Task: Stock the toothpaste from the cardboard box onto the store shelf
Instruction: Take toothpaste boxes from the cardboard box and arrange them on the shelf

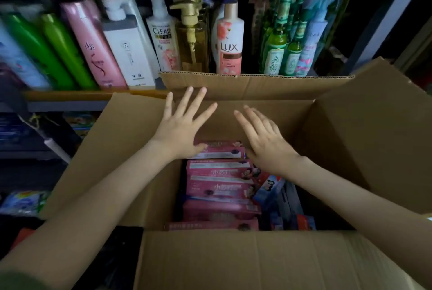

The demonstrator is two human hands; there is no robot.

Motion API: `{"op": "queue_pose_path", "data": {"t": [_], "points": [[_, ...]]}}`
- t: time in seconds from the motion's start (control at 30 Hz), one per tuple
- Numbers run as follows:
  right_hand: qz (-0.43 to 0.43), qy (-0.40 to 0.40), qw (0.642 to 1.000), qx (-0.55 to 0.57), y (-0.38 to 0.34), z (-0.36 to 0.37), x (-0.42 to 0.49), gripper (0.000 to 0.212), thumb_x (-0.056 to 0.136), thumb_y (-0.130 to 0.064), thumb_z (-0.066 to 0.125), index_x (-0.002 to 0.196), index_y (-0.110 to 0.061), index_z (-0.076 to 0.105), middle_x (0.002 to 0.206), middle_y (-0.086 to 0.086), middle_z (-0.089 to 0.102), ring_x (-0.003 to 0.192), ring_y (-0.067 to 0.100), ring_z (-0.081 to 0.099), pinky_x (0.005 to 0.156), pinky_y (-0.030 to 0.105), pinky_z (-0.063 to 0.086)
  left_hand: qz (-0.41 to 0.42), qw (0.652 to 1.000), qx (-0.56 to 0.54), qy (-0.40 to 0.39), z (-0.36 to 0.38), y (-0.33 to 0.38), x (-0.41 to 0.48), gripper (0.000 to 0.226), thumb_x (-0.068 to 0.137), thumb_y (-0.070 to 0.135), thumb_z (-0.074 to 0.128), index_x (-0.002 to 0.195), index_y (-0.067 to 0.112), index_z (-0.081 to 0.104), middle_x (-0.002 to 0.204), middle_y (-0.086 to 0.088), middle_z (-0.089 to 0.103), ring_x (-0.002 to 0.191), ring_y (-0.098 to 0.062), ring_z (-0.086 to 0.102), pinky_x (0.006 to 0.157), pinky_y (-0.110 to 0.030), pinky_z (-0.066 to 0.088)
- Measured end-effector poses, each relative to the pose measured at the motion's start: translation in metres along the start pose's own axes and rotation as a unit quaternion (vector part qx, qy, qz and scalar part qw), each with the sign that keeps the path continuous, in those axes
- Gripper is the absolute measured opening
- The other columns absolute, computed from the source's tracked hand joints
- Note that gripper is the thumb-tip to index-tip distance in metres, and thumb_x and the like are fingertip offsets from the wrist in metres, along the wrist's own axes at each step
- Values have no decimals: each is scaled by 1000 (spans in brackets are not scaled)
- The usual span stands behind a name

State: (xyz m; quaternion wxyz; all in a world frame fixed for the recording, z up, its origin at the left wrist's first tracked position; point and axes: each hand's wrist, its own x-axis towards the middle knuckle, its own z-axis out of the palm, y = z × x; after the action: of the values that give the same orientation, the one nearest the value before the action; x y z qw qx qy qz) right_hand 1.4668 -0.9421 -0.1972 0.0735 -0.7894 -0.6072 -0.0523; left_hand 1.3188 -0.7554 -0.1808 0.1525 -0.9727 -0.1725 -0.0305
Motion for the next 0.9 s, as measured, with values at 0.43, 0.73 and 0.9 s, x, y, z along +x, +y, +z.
{"op": "queue_pose_path", "data": {"t": [0.43, 0.73, 0.9], "points": [[-8, -121, 992, -43, -2, 80, 54, 89, 92, -16, 53, 151, -17, -15, 160, 10, -7, 147, 26, -4, 118, 40, 4, -7, 995, 83, -53, 37, -16, 34, 109, 76, 81, 44, 150, 32, -18, 149, -11, -41, 139, -41, -32, 110, -63, -17], [-3, -269, 963, 20, 10, 113, 59, 69, 93, -39, 54, 146, -10, 21, 146, 13, 31, 134, 28, 30, 107, 38, 33, 19, 980, 169, -101, 52, -20, 46, 119, 73, 81, 52, 148, 30, -25, 144, -14, -46, 136, -47, -33, 110, -59, -18], [12, -337, 940, 39, 15, 130, 54, 67, 94, -38, 53, 149, -12, 23, 143, 12, 40, 127, 28, 43, 102, 38, 40, 29, 978, 182, -98, 56, -21, 45, 119, 71, 83, 51, 151, 29, -18, 144, -16, -46, 137, -49, -30, 109, -59, -18]]}}
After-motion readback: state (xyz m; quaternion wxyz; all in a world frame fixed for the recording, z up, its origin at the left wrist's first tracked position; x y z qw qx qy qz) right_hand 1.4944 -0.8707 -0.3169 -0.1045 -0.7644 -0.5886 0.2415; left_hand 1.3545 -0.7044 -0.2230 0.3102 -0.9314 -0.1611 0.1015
